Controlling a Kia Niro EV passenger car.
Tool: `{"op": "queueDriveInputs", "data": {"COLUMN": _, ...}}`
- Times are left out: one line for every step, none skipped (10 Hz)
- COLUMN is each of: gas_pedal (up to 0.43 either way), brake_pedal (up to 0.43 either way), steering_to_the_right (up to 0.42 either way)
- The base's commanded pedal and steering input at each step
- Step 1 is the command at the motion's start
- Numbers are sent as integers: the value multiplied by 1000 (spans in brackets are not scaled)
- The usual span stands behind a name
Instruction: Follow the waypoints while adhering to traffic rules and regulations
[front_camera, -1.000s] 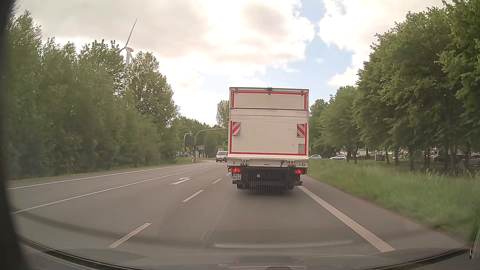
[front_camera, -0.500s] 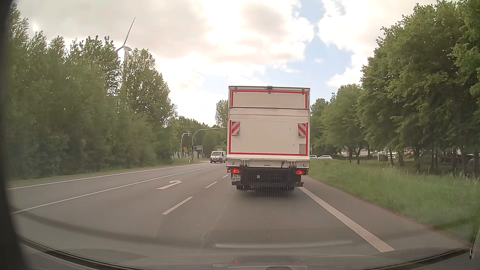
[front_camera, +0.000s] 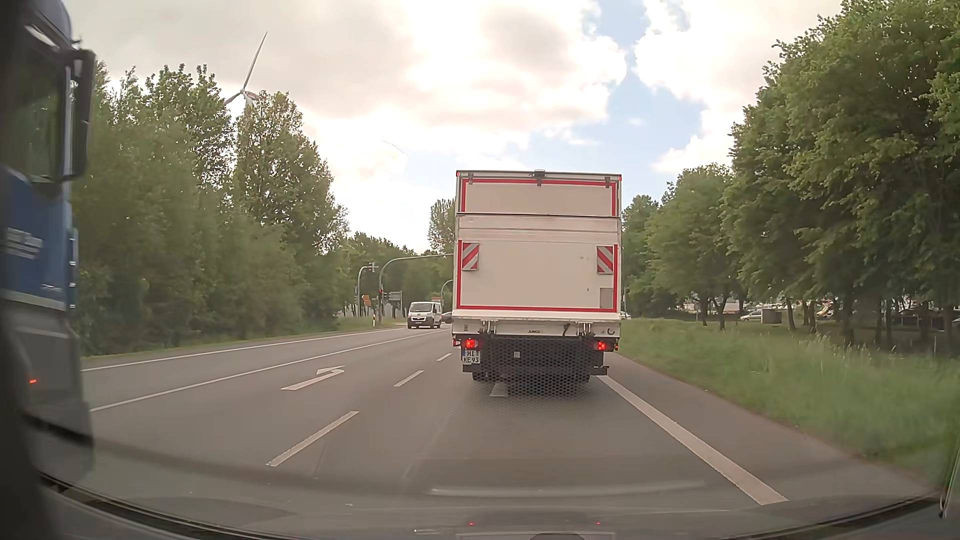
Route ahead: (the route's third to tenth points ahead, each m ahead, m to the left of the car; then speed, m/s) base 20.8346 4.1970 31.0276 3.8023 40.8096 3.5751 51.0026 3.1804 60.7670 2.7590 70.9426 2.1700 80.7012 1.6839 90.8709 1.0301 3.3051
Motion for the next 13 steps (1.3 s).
{"op": "queueDriveInputs", "data": {"gas_pedal": 0, "brake_pedal": 0, "steering_to_the_right": 4}}
{"op": "queueDriveInputs", "data": {"gas_pedal": 0, "brake_pedal": 0, "steering_to_the_right": 4}}
{"op": "queueDriveInputs", "data": {"gas_pedal": 0, "brake_pedal": 0, "steering_to_the_right": 4}}
{"op": "queueDriveInputs", "data": {"gas_pedal": 0, "brake_pedal": 0, "steering_to_the_right": 3}}
{"op": "queueDriveInputs", "data": {"gas_pedal": 0, "brake_pedal": 0, "steering_to_the_right": 3}}
{"op": "queueDriveInputs", "data": {"gas_pedal": 0, "brake_pedal": 0, "steering_to_the_right": 2}}
{"op": "queueDriveInputs", "data": {"gas_pedal": 0, "brake_pedal": 0, "steering_to_the_right": 1}}
{"op": "queueDriveInputs", "data": {"gas_pedal": 0, "brake_pedal": 0, "steering_to_the_right": 1}}
{"op": "queueDriveInputs", "data": {"gas_pedal": 0, "brake_pedal": 0, "steering_to_the_right": 1}}
{"op": "queueDriveInputs", "data": {"gas_pedal": 0, "brake_pedal": 0, "steering_to_the_right": 0}}
{"op": "queueDriveInputs", "data": {"gas_pedal": 0, "brake_pedal": 0, "steering_to_the_right": 0}}
{"op": "queueDriveInputs", "data": {"gas_pedal": 0, "brake_pedal": 0, "steering_to_the_right": 0}}
{"op": "queueDriveInputs", "data": {"gas_pedal": 0, "brake_pedal": 0, "steering_to_the_right": 0}}
